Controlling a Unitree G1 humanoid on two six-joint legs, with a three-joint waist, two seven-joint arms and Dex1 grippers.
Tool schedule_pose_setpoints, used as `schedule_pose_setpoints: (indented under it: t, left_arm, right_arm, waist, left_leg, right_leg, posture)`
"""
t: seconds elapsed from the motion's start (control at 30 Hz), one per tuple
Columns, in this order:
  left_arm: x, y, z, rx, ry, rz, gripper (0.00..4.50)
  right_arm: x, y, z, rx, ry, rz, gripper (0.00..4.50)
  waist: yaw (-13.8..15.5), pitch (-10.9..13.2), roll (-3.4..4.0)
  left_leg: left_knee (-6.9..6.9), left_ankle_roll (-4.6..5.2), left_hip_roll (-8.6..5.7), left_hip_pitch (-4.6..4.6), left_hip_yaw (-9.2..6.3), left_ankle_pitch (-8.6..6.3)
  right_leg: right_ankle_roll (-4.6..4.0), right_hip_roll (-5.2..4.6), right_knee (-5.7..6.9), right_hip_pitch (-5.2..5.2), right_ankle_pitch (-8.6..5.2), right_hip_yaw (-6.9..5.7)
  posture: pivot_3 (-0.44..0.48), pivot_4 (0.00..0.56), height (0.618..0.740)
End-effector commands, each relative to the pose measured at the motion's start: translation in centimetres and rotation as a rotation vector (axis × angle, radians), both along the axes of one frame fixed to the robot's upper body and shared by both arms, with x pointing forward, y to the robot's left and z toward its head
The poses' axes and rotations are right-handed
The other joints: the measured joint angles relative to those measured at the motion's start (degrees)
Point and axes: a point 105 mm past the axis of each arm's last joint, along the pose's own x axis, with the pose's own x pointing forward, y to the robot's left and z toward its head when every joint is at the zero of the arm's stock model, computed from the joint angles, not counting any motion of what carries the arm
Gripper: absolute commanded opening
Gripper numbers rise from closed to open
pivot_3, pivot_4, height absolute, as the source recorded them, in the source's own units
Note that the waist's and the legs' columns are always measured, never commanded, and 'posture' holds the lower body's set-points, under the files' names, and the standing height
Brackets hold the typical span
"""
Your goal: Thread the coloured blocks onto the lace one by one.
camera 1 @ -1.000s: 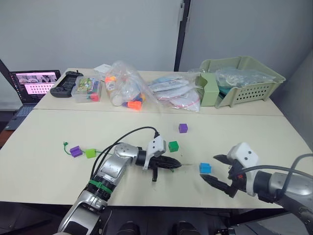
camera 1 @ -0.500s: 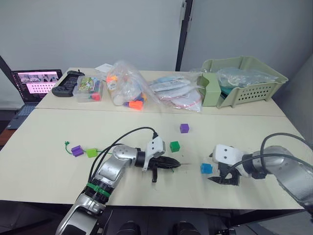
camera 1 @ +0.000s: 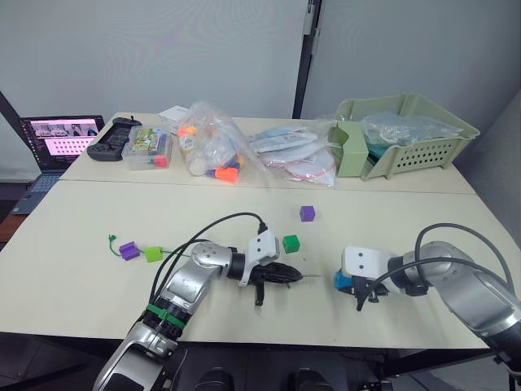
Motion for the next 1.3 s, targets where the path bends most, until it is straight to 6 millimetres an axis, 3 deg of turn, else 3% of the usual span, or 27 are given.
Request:
schedule_pose_setpoints:
  t: [0.03, 0.43, 1.3]
  left_arm:
    - [0.2, -1.0, 0.8, 0.000, -0.056, -0.036, 0.00]
    - [0.8, -3.4, -0.5, 0.067, -0.088, -0.073, 0.00]
    - [-0.2, -4.7, -0.2, 0.032, -0.067, -0.119, 0.00]
  right_arm:
    - [-0.1, 0.5, 1.0, 0.004, -0.030, 0.022, 1.31]
    - [-0.4, 0.7, 1.1, 0.023, -0.020, -0.005, 1.31]
    - [-0.4, 0.8, 0.8, 0.047, -0.014, -0.027, 1.31]
  waist:
    - [0.01, 0.00, 0.00]
    - [0.06, 0.00, 0.00]
    - [0.02, 0.00, 0.00]
  left_leg:
    - [0.00, 0.00, 0.00, 0.00, 0.00, 0.00]
    - [0.01, 0.00, -0.03, -0.01, -0.01, 0.00]
    - [0.02, 0.00, -0.03, 0.00, -0.02, 0.00]
  right_leg:
    - [0.00, 0.00, 0.00, 0.00, 0.00, 0.00]
    - [0.00, 0.00, 0.02, -0.01, 0.00, 0.00]
    - [0.00, 0.00, 0.04, 0.00, 0.00, 0.00]
  posture:
    - [0.000, 0.150, 0.732]
    - [0.000, 0.150, 0.732]
    - [0.000, 0.150, 0.732]
